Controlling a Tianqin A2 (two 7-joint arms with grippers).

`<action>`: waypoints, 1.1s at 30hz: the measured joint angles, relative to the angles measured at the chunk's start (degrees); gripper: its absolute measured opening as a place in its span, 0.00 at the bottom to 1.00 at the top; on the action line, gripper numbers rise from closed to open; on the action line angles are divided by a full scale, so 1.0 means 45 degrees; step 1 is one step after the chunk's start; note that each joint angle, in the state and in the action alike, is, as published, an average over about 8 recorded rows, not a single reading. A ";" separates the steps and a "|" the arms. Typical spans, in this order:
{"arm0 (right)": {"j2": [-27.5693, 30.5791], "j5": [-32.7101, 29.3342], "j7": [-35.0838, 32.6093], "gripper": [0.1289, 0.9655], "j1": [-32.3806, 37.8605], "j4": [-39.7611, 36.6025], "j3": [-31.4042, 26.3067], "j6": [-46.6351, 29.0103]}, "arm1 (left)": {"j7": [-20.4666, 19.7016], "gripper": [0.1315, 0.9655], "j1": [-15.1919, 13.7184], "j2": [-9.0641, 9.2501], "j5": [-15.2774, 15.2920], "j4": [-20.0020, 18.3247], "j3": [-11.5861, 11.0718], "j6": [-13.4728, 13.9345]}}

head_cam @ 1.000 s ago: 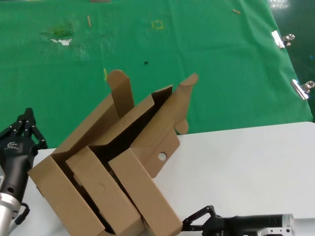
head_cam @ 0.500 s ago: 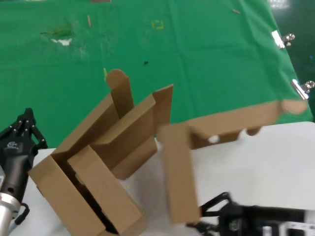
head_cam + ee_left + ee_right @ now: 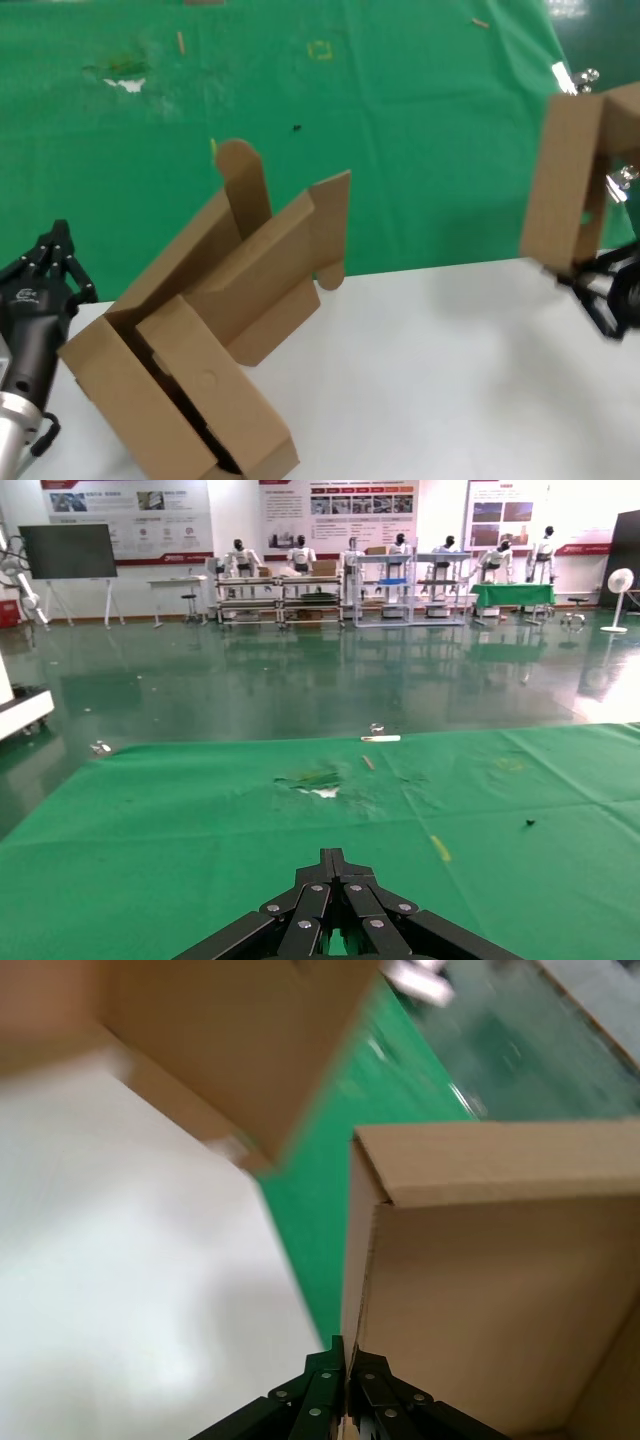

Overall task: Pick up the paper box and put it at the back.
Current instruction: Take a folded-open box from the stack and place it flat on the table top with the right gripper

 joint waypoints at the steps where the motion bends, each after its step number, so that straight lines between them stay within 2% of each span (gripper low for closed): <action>1: -0.0063 -0.0574 0.0414 0.01 0.0555 -0.0344 -0.0296 0.0229 | 0.0000 0.01 0.0000 0.0000 0.0000 0.0000 0.0000 0.0000; 4: -0.0609 -0.2367 0.1217 0.01 0.2368 -0.1518 -0.1244 0.0680 | 0.0000 0.01 0.0000 0.0000 0.0001 0.0000 0.0000 0.0000; 8: -0.1761 -0.4857 0.1554 0.01 0.4850 -0.3235 -0.2547 0.0627 | 0.0000 0.01 0.0000 0.0000 0.0003 0.0000 0.0000 0.0000; 13: -0.3141 -0.7812 0.2161 0.01 0.7821 -0.5397 -0.4291 -0.0396 | 0.0000 0.01 0.0000 0.0000 0.0002 0.0000 0.0000 0.0000; 17: -0.4223 -0.9649 0.2580 0.01 1.0041 -0.7400 -0.5625 -0.1579 | -0.0002 0.01 0.0000 0.0000 0.0002 0.0000 0.0000 0.0000; 21: -0.5256 -1.0764 0.2619 0.01 1.2077 -0.9588 -0.6766 -0.2665 | -0.0004 0.01 0.0000 0.0000 0.0002 0.0000 0.0000 0.0000; 25: -0.6161 -1.1293 0.2574 0.01 1.3778 -1.1523 -0.7590 -0.3465 | -0.0004 0.01 0.0000 0.0000 0.0002 0.0000 0.0000 0.0000; 33: -0.7501 -1.1642 0.3226 0.01 1.5790 -1.3860 -0.8603 -0.4608 | -0.0003 0.01 0.0000 0.0000 0.0002 0.0000 0.0000 0.0000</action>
